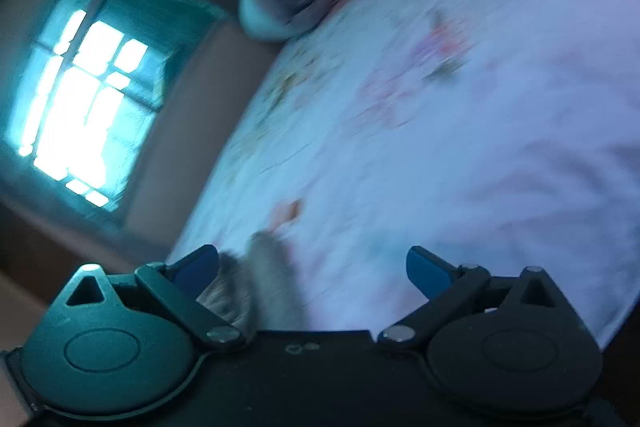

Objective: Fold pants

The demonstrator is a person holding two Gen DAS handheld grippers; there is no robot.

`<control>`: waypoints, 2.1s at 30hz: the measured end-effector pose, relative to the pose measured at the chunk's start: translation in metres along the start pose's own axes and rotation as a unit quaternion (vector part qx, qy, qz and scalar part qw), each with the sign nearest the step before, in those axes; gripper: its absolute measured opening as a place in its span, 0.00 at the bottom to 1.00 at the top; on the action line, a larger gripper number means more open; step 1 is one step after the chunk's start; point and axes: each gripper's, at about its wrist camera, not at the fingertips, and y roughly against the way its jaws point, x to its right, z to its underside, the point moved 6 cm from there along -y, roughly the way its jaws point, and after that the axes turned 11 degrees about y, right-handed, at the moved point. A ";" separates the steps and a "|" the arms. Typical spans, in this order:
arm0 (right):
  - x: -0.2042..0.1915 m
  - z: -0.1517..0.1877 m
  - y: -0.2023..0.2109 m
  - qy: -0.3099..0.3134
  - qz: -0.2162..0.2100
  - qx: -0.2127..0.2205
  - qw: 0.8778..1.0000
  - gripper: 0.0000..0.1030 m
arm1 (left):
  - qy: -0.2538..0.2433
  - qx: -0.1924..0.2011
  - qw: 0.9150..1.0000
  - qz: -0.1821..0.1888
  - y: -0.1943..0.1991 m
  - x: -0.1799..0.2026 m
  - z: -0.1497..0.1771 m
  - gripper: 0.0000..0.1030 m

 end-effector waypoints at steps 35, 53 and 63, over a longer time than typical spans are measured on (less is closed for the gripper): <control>-0.101 0.059 -0.089 0.049 -0.039 -0.131 0.989 0.25 | 0.057 -0.004 0.976 -0.211 0.102 -0.182 0.091 0.81; -0.052 0.050 -0.092 -0.007 -0.049 -0.159 0.986 0.39 | 0.059 -0.011 0.977 -0.207 0.107 -0.183 0.092 0.86; -0.064 -0.003 -0.053 0.081 -0.081 -0.092 0.989 0.73 | 0.146 0.064 0.972 -0.170 0.137 -0.200 0.052 1.00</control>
